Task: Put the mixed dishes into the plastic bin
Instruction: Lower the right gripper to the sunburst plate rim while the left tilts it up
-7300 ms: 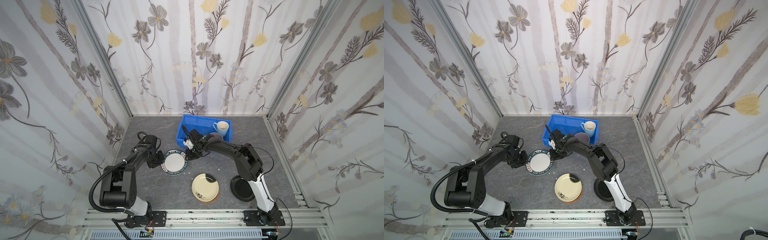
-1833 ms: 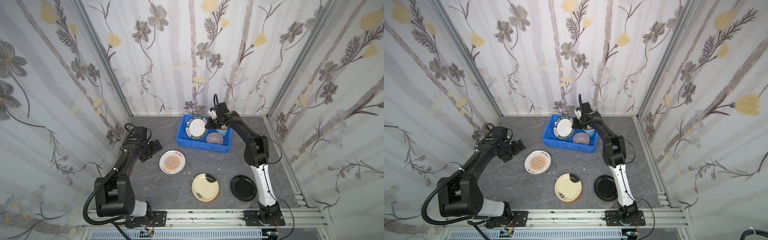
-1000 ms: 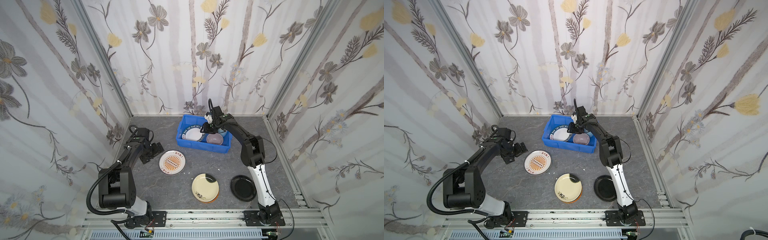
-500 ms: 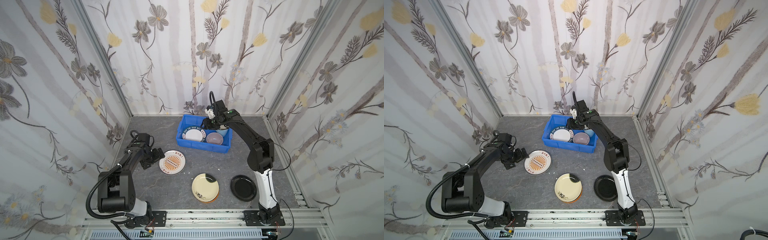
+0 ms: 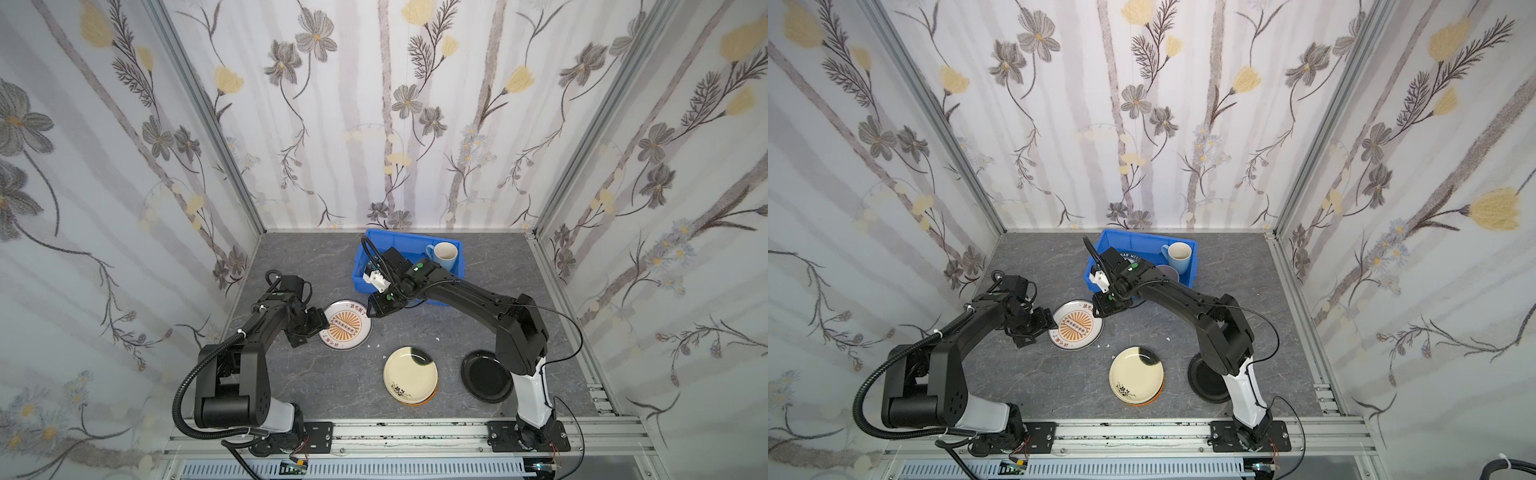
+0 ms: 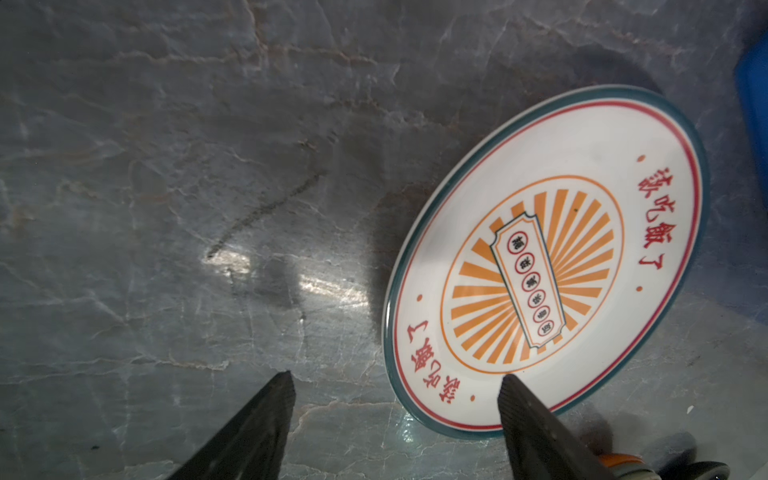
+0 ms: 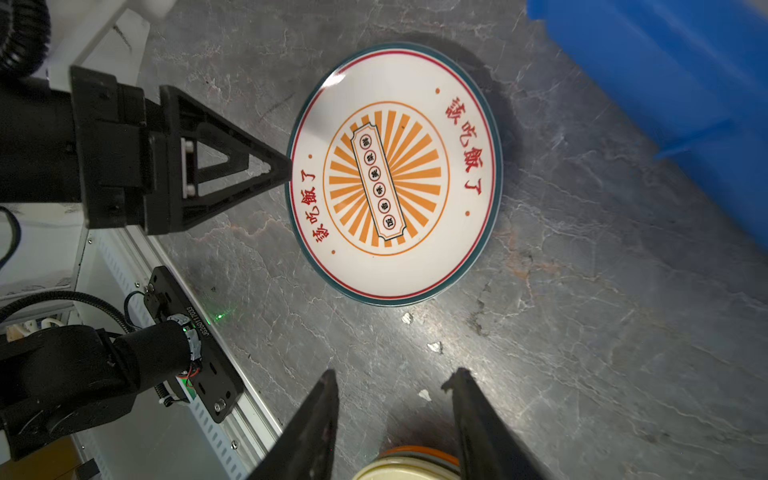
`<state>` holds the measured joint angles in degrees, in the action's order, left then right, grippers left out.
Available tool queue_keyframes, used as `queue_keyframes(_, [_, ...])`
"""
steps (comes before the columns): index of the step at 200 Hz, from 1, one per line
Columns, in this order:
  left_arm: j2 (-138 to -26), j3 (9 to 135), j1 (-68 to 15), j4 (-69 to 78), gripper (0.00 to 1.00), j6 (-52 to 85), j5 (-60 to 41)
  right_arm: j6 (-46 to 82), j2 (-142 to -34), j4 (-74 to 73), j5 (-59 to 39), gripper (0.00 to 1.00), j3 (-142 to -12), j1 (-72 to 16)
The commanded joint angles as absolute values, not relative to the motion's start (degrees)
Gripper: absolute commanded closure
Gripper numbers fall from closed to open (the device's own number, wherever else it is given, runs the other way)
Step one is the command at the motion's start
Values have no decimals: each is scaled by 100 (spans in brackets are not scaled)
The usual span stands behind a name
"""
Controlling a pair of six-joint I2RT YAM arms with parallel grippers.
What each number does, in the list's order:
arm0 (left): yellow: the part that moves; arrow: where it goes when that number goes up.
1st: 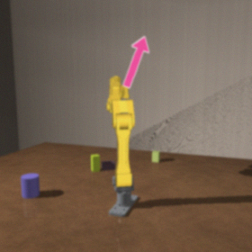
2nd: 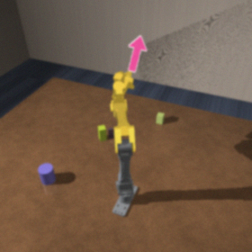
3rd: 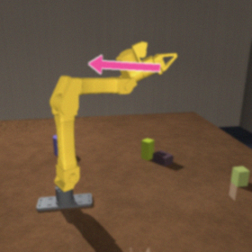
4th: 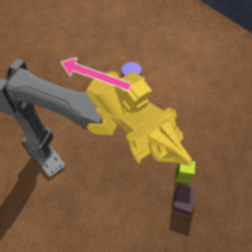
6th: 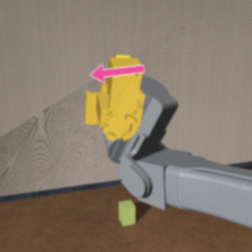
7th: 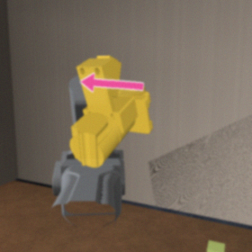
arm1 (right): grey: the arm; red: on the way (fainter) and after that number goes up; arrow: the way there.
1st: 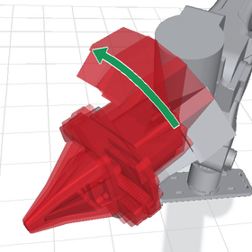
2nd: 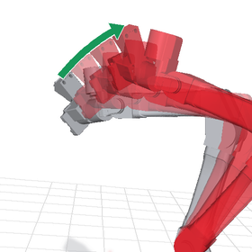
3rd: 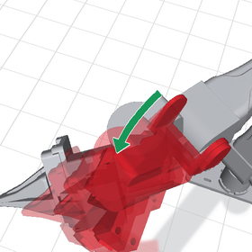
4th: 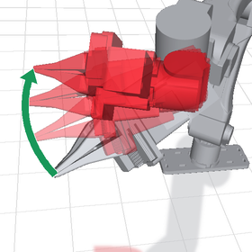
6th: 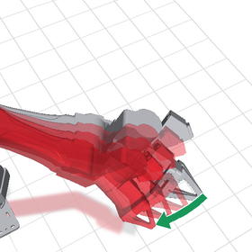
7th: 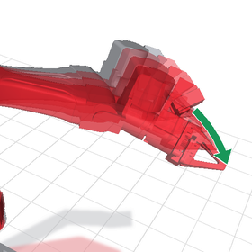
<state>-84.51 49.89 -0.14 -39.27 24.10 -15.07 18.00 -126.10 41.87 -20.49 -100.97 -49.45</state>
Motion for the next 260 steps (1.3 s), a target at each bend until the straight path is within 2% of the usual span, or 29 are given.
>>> queue_keyframes(1, [-8633,5143,-95,-3964,23,2315,-1292,2135,-12528,3392,-2074,53,-9772,-5077])
queue_keyframes(41, [-8891,5390,-123,-4034,27,2193,-994,2485,-12659,2867,-1829,52,-9256,-5080])
queue_keyframes(84, [-9241,5683,-132,-3960,35,2180,-998,2566,-12983,2519,-2023,52,-9035,-4874])
queue_keyframes(101, [-9388,5768,-148,-3922,44,2175,-1011,2575,-13110,2465,-2099,52,-9094,-4790])
queue_keyframes(138, [-9710,5927,-198,-3874,55,2197,-1011,2533,-13208,2417,-2231,52,-9105,-4501])
queue_keyframes(173, [-10002,6033,-260,-3867,71,2188,-995,2486,-13280,2394,-2378,52,-9188,-4440])
queue_keyframes(196, [-10107,6038,-292,-3863,75,2180,-993,2487,-13372,2404,-2513,52,-9330,-4445])
queue_keyframes(260, [-10218,6029,-341,-3853,78,2146,-1055,2445,-13668,2522,-2694,52,-9718,-4451])
